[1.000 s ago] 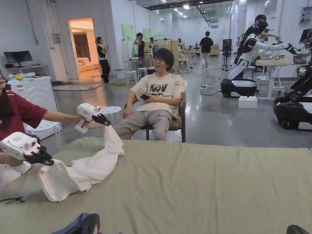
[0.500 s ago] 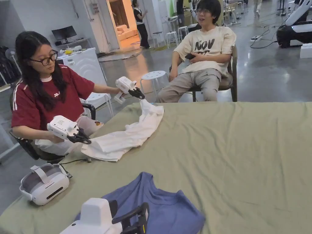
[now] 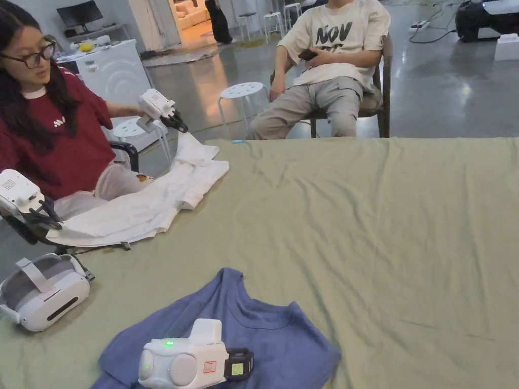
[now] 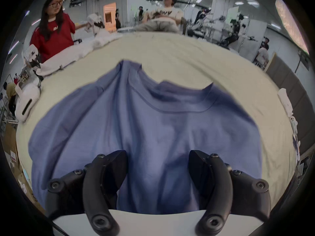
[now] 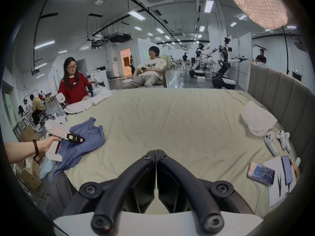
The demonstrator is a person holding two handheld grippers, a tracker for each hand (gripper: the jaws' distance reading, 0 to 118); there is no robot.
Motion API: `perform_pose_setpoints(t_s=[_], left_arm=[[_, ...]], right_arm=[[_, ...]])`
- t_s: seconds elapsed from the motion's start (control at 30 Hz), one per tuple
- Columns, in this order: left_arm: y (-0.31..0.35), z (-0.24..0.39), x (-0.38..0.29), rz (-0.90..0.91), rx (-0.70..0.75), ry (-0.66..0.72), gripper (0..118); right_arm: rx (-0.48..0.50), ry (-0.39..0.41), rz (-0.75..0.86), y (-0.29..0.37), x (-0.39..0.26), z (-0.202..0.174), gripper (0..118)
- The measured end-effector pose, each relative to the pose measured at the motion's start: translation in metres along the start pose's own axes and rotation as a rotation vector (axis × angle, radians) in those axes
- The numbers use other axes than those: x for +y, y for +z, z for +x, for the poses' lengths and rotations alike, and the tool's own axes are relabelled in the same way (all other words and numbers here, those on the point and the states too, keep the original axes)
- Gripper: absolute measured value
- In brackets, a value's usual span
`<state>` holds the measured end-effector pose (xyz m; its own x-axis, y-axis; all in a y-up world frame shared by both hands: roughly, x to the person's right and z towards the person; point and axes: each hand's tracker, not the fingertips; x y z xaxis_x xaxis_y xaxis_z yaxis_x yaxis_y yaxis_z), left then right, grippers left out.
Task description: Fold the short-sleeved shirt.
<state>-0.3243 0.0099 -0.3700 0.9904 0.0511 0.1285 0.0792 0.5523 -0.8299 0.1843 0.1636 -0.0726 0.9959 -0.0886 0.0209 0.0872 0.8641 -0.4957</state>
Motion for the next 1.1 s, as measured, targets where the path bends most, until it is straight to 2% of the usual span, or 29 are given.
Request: perform_pose_setpoints(t_s=[0.07, 0.1, 0.17, 0.2, 0.3, 0.4, 0.53, 0.63, 0.7, 0.8, 0.9, 1.03, 1.1], left_arm=[[0.004, 0.0, 0.0, 0.036, 0.001, 0.041, 73], [0.008, 0.003, 0.001, 0.03, 0.0, 0.052, 56], [0.012, 0.003, 0.0, 0.055, 0.01, 0.012, 6], [0.008, 0.004, 0.0, 0.035, 0.063, -0.009, 0], [0.003, 0.002, 0.005, 0.011, 0.043, 0.013, 0], [0.02, 0.005, 0.021, 0.021, 0.039, 0.106, 0], [0.073, 0.021, 0.051, 0.252, -0.047, 0.217, 0], [0.105, 0.055, 0.076, 0.405, -0.089, 0.207, 0], [0.114, 0.09, 0.095, 0.441, -0.094, 0.164, 0], [0.117, 0.169, 0.115, 0.462, -0.257, 0.043, 0], [0.117, 0.263, 0.117, 0.446, -0.401, -0.105, 0], [0.113, 0.386, 0.078, 0.365, -0.558, -0.316, 0], [0.112, 0.433, 0.042, 0.322, -0.618, -0.352, 0]], right_arm=[[-0.01, -0.004, -0.03, -0.002, -0.005, 0.005, 0], [-0.014, -0.002, -0.035, -0.003, -0.008, 0.007, 0], [-0.022, -0.002, -0.046, -0.002, -0.014, 0.009, 0], [-0.022, -0.007, -0.056, -0.001, -0.017, 0.01, 0], [-0.029, -0.021, -0.065, 0.007, -0.023, 0.013, 0], [-0.032, -0.039, -0.044, 0.02, -0.027, 0.019, 0], [-0.032, -0.054, -0.052, 0.028, -0.03, 0.032, 0], [-0.049, -0.053, -0.037, 0.039, -0.03, 0.039, 0], [-0.075, -0.073, -0.003, 0.051, -0.03, 0.042, 0], [-0.095, -0.127, 0.029, 0.071, -0.034, 0.049, 0], [-0.144, -0.127, 0.033, 0.089, -0.041, 0.057, 0], [-0.217, -0.155, 0.042, 0.113, -0.051, 0.073, 0], [-0.25, -0.181, 0.048, 0.123, -0.057, 0.081, 0]])
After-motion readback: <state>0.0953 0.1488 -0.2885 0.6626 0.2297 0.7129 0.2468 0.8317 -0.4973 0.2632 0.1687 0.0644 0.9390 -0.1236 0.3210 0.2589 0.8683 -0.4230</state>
